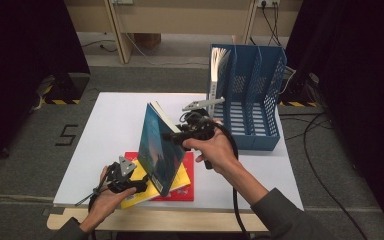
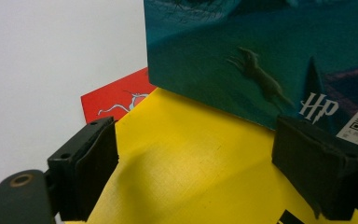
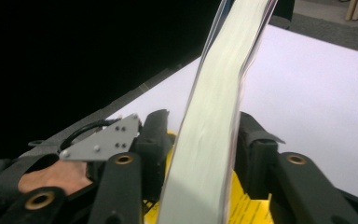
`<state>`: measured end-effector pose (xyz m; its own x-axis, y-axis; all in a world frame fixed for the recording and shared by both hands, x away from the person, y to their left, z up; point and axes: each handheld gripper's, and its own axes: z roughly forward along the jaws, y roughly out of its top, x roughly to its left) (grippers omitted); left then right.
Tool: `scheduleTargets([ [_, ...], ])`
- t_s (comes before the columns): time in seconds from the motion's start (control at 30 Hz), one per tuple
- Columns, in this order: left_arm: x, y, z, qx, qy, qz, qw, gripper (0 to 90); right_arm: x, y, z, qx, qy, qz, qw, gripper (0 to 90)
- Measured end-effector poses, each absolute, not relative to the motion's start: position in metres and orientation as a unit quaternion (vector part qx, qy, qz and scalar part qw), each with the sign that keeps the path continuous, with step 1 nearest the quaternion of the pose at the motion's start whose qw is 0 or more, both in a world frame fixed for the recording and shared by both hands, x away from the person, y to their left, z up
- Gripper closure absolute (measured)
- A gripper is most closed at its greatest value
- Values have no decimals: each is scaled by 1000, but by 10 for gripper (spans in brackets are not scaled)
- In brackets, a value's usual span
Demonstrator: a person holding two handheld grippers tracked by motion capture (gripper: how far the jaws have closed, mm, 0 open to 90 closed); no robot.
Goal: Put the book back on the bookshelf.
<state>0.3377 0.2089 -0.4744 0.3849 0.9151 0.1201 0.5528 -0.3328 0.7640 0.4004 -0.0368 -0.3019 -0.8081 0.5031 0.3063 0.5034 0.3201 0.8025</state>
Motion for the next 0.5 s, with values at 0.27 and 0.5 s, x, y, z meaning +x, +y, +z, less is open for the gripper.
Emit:
scheduleTargets([
  [0.27,339,207,-475,766,479,284,320,120,388,-43,-317,-305,-811,-497,-44,666],
  [0.5,344,203,-475,762,481,289,325,141,402,-24,-301,-233,-835,-492,-83,744],
])
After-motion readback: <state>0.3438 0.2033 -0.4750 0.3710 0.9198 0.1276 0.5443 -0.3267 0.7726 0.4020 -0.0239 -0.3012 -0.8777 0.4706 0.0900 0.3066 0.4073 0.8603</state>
